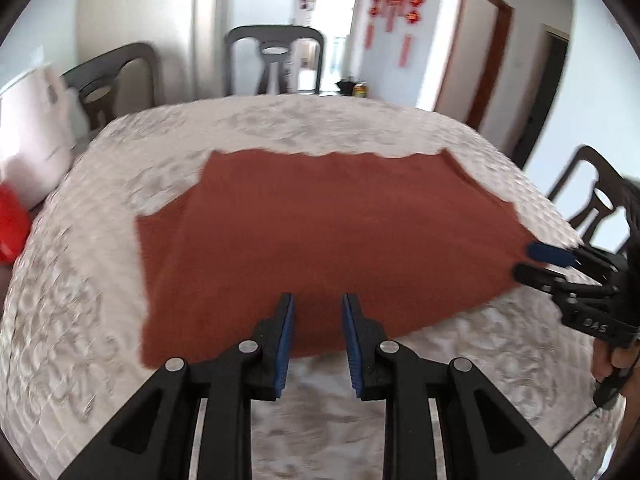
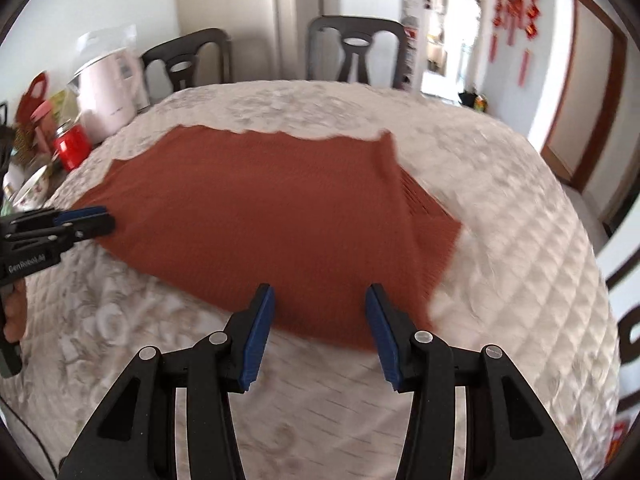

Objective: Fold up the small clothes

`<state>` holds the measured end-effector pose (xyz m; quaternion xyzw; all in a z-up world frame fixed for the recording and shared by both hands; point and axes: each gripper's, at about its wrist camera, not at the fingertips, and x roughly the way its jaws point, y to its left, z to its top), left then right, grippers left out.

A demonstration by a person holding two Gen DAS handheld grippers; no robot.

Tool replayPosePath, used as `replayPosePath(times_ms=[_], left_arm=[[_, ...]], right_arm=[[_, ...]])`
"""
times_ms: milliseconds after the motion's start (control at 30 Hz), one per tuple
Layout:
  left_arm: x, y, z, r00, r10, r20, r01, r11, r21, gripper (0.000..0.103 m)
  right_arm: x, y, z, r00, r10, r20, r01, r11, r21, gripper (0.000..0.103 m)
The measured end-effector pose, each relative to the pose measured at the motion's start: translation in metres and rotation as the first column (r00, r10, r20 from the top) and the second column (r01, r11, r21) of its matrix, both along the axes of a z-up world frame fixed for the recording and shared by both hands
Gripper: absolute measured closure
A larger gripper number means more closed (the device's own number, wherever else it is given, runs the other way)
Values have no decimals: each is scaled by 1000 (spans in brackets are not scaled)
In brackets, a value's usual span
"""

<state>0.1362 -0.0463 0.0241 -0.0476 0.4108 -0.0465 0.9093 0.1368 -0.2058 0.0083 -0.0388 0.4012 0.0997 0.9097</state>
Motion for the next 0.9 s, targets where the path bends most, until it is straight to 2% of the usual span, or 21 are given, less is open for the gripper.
replayPosePath(times_ms=[67,267,367,467,700,900], left_arm=[[-2,3,-6,999,23,-22,-23,1000,-12,77],[-13,5,5,999,51,18,-52,999,14,77],[-13,16,5,995,100,24,-100,994,32,77],[-11,25,0,992,126,7,-126,991,33,77],[-15,28,-11,992,127,-3,-127,992,24,77],[-16,31,-12,992,130,-4,-130,992,-3,77]], right_arm=[[-2,0,4,1000,-6,4,6,1000,4,56],[-8,0,18,999,-17,42,17,1000,1,56],[-5,-9,12,999,-43,18,43,999,13,56],[-4,-12,7,999,-52,9,52,999,7,64],[-3,-14,2,999,-51,6,51,999,-11,71],[-1,-13,1,999,-50,2,50,998,-29,72]])
